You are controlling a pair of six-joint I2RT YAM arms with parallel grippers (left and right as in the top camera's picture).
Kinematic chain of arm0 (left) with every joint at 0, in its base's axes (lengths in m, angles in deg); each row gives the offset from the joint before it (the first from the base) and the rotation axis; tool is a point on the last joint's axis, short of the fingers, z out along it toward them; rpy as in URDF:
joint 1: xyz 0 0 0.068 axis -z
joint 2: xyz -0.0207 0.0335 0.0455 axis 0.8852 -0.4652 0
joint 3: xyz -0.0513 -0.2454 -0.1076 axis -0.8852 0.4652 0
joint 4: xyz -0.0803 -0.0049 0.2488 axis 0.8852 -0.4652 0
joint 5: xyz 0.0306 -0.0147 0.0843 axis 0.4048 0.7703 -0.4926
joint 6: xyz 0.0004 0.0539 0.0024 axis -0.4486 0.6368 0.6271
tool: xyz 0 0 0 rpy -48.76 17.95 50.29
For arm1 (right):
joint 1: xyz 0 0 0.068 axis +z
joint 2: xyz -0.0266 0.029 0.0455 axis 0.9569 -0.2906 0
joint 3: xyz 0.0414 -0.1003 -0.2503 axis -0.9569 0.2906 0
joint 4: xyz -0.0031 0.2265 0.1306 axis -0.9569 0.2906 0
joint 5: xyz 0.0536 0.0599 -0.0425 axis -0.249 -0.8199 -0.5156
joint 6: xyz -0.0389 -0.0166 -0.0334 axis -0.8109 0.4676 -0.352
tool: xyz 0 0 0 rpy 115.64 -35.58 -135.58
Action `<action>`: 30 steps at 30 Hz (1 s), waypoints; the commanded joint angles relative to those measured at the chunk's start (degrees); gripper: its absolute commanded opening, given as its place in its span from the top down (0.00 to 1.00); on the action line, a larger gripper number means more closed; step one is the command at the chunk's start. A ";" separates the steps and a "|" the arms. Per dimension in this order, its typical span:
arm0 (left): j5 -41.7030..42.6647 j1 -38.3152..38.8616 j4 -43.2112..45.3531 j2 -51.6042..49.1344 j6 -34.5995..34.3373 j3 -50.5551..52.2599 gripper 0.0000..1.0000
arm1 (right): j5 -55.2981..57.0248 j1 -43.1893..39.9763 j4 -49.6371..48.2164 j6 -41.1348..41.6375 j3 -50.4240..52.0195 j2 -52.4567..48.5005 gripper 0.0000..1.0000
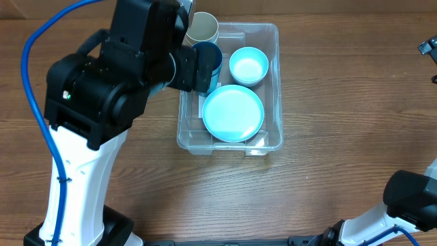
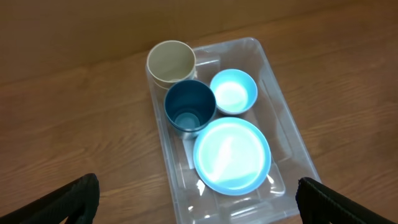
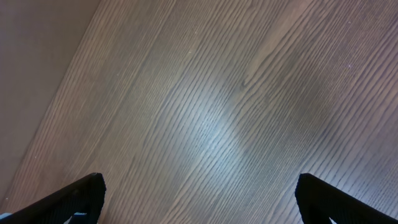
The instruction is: Pack container
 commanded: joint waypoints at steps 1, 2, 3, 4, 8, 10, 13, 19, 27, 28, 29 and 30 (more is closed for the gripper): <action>2.80 0.74 -1.97 -0.59 -1.31 -0.26 0.00 | 0.57 -0.13 -0.26 0.02 -0.83 0.52 0.00; 2.80 0.74 -3.76 -0.59 -0.85 -0.26 0.00 | 0.57 -0.13 -0.26 0.02 -0.83 0.52 0.00; 2.78 0.72 -6.80 -0.59 -0.98 -0.26 0.00 | 0.57 -0.13 -0.26 0.02 -0.83 0.52 0.00; 2.14 0.68 -7.30 -0.39 -0.44 -0.22 0.00 | 0.57 -0.13 -0.24 0.02 -0.83 0.52 0.00; 1.18 0.63 -7.30 2.82 -1.31 -0.22 0.00 | 0.57 -0.11 -0.26 0.00 -0.83 0.52 0.00; -0.52 0.63 -7.30 5.18 -1.27 -0.22 0.00 | 0.57 -0.13 -0.26 0.02 -0.83 0.52 0.00; -6.60 0.33 -7.30 9.90 0.90 -0.22 0.00 | 0.57 -0.11 -0.26 0.02 -0.83 0.52 0.00; -4.87 -9.53 1.05 23.50 2.80 6.54 0.00 | 0.57 -0.11 -0.26 0.02 -0.83 0.52 0.00; 7.48 -19.69 35.67 50.38 15.78 50.60 0.00 | 0.57 -0.13 -0.26 0.02 -0.83 0.52 0.00; 8.57 -20.15 40.35 53.96 16.17 57.27 0.00 | 0.57 -0.13 -0.26 0.02 -0.83 0.52 0.00; 9.77 -20.70 45.16 57.96 16.15 64.52 0.00 | 0.57 -0.13 -0.26 0.02 -0.83 0.52 0.00; 10.34 -21.00 47.98 60.39 16.15 68.98 0.00 | 0.57 -0.11 -0.26 0.02 -0.83 0.52 0.00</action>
